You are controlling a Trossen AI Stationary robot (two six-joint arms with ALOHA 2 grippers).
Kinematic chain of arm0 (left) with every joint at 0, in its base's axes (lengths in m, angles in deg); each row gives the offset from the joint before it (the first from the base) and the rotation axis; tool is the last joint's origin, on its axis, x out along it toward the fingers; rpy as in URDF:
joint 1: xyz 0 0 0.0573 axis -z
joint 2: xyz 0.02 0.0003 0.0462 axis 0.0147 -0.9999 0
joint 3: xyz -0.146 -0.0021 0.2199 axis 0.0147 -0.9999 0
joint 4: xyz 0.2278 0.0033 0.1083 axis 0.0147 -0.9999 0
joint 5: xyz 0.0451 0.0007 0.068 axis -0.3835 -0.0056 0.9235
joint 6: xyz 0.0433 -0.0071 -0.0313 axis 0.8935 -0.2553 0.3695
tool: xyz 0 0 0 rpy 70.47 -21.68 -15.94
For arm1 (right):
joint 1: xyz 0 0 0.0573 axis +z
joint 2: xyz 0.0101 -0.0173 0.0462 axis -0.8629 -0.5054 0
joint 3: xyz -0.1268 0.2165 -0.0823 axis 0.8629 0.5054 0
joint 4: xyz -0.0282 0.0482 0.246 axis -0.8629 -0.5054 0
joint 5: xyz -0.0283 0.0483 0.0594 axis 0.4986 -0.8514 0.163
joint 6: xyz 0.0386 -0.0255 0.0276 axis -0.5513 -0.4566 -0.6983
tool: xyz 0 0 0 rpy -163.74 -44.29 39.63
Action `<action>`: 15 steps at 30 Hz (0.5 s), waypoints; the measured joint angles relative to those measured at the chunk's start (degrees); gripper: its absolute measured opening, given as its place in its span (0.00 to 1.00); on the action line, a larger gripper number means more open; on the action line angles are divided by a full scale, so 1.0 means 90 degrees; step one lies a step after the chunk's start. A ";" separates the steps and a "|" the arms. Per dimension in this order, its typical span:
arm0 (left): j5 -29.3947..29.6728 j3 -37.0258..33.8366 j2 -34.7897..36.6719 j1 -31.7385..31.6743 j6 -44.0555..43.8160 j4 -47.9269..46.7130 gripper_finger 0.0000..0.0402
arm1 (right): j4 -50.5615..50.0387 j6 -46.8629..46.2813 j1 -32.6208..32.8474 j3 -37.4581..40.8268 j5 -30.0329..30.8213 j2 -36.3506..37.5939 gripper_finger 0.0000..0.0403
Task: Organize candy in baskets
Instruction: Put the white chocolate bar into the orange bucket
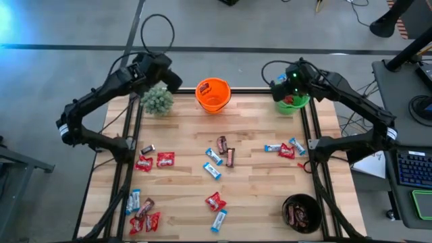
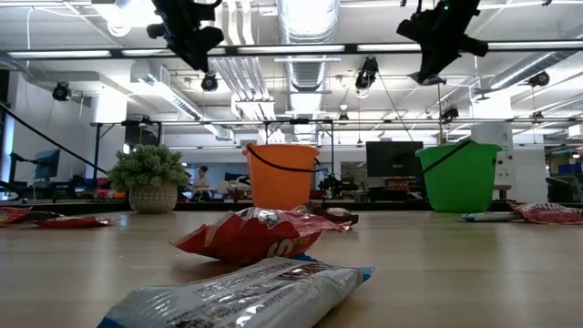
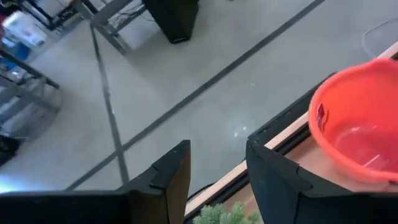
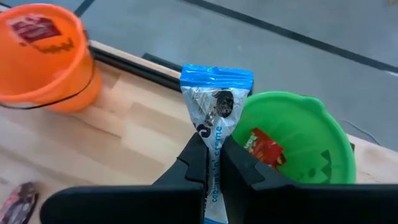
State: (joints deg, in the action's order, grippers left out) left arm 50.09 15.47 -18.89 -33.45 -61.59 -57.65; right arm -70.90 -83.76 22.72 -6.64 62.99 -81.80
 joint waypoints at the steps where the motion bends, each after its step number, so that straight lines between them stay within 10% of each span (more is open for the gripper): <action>1: -0.0148 0.0000 -0.0016 -0.0076 0.0003 0.0104 0.34 | 0.0001 -0.0053 -0.0062 0.0000 0.0000 -0.0032 0.03; 15: -0.0906 0.0000 -0.0550 -0.0637 0.0527 0.0580 0.34 | 0.1576 0.0006 -0.0527 0.0000 -0.1426 -0.0720 0.03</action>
State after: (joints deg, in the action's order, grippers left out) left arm 41.93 15.47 -23.83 -39.18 -56.85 -52.42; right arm -56.71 -83.70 17.97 -6.64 50.15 -88.28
